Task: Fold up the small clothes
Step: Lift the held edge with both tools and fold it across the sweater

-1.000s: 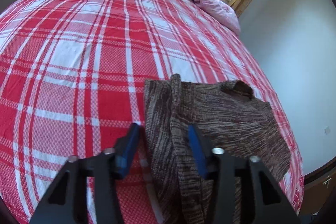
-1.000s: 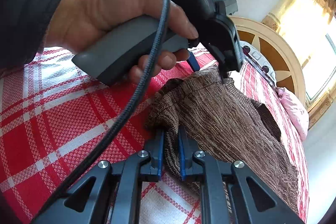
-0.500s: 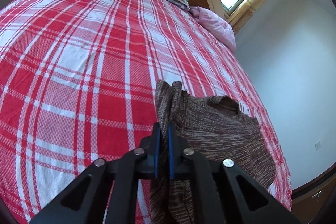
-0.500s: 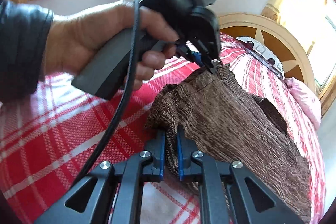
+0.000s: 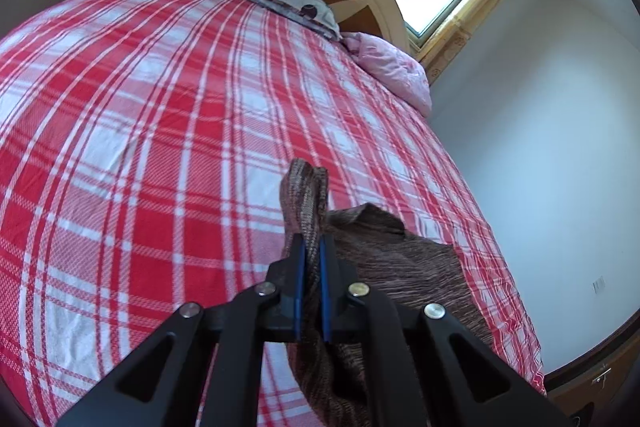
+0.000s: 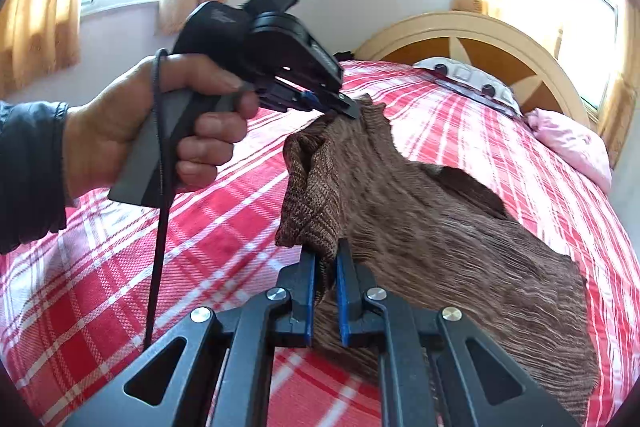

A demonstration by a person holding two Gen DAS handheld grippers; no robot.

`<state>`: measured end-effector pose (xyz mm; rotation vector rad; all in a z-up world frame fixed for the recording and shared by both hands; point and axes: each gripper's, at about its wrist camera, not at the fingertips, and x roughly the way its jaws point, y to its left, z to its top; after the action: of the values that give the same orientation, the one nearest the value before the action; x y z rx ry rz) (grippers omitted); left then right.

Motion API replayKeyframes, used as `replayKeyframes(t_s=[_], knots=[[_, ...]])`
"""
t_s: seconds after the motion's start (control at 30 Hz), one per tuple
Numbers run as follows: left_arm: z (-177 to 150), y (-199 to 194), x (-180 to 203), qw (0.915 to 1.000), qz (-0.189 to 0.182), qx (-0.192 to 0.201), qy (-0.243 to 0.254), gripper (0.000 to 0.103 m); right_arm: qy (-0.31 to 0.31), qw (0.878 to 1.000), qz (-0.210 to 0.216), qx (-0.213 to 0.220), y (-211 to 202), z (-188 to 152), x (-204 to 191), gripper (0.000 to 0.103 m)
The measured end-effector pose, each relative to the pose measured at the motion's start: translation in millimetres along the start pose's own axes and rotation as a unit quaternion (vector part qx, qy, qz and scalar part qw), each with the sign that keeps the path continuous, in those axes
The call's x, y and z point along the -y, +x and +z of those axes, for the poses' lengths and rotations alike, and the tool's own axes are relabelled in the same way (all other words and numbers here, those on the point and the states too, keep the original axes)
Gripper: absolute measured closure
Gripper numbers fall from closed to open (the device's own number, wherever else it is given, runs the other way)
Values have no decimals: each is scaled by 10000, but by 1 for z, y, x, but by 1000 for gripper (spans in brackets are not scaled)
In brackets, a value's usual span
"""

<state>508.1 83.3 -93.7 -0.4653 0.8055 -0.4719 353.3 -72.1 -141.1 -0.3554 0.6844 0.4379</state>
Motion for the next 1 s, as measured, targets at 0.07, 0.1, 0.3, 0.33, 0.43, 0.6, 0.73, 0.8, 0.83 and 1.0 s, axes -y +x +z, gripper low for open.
replayKeyframes(t_s=[0.07, 0.1, 0.3, 0.33, 0.43, 0.6, 0.73, 0.8, 0.83, 1.0], knots=[[2, -1, 12, 10000, -25, 53, 80, 97, 67, 9999, -39, 64, -7, 0, 9, 95], [3, -1, 21, 9999, -49, 86, 131, 97, 102, 9999, -64, 105, -11, -1, 13, 95], [8, 8, 61, 9993, -45, 133, 351, 97, 444, 9985, -83, 312, -39, -4, 46, 95], [9, 10, 66, 9992, -63, 131, 370, 97, 487, 9982, -95, 344, -44, -6, 51, 95], [9, 17, 85, 9986, -119, 125, 497, 97, 617, 9971, -162, 419, -57, -13, 65, 95], [3, 32, 112, 9978, -125, 63, 655, 97, 917, 9945, -181, 475, -70, -23, 92, 98], [-2, 48, 128, 9976, -112, -39, 685, 97, 1104, 9925, -221, 480, -76, -33, 110, 98], [-5, 56, 135, 9973, -116, -101, 716, 97, 1218, 9913, -202, 455, -76, -39, 118, 99], [-6, 58, 139, 9971, -122, -117, 739, 97, 1290, 9905, -187, 439, -77, -42, 124, 99], [-11, 75, 161, 9959, -179, -234, 853, 97, 1536, 9871, -213, 391, -84, -57, 149, 99]])
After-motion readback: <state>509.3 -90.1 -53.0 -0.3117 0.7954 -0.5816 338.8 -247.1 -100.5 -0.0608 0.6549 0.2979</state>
